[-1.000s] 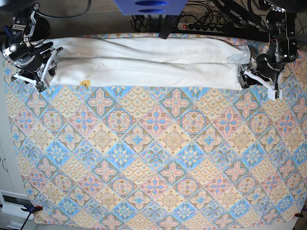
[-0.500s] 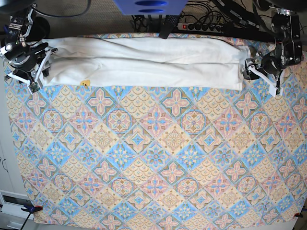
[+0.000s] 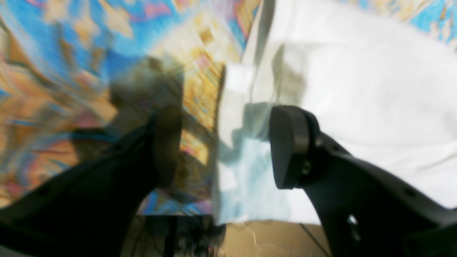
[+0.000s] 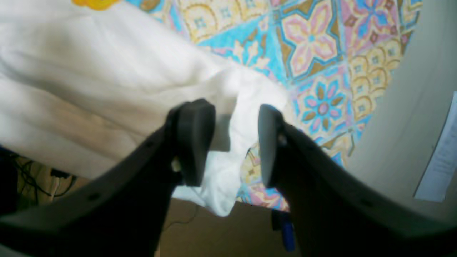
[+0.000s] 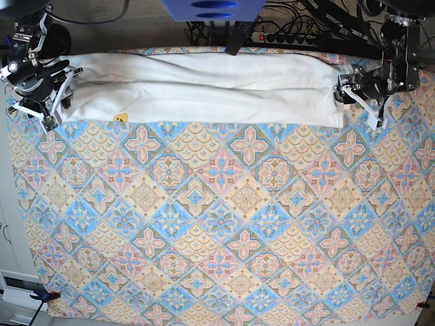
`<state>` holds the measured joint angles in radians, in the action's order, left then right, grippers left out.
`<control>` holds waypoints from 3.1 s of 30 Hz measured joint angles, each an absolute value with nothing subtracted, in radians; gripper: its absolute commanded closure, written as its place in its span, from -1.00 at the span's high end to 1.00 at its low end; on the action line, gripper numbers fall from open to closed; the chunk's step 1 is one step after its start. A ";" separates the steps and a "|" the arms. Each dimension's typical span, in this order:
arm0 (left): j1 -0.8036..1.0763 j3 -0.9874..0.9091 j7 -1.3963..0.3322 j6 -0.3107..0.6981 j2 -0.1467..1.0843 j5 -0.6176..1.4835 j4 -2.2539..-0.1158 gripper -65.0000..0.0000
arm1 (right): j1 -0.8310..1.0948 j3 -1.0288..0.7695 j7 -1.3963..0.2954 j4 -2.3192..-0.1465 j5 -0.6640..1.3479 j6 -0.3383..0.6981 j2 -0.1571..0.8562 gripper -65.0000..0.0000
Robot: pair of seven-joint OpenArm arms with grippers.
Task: Fold the T-shirt properly
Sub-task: 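Press the folded shirt ends flat with both grippers, then grasp the shirt end with the left gripper and fold it toward the right gripper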
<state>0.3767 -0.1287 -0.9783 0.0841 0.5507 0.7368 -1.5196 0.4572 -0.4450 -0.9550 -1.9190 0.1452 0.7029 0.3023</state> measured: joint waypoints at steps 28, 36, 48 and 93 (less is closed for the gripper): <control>0.341 -0.053 -0.973 0.163 0.479 0.775 -1.537 -0.73 | 0.457 -0.445 -0.954 -1.920 0.145 0.702 0.302 -0.28; 0.343 -0.260 -0.981 0.166 0.474 0.778 -1.531 -0.96 | 0.457 -0.445 -0.954 -1.920 0.146 0.703 0.302 -0.28; 0.319 -0.403 -0.981 0.181 0.476 0.608 -1.557 -0.96 | 0.457 -0.445 -0.955 -1.930 0.149 0.703 0.302 -0.28; 0.456 -0.162 -1.042 0.189 0.193 0.633 -2.014 0.34 | 0.460 -0.449 -0.954 -1.930 0.154 0.703 0.305 -0.28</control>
<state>0.4561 -0.1619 -1.0424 0.1886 0.1928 0.6327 -2.0144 0.4603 -0.4488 -0.9539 -1.9301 0.1539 0.7029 0.3046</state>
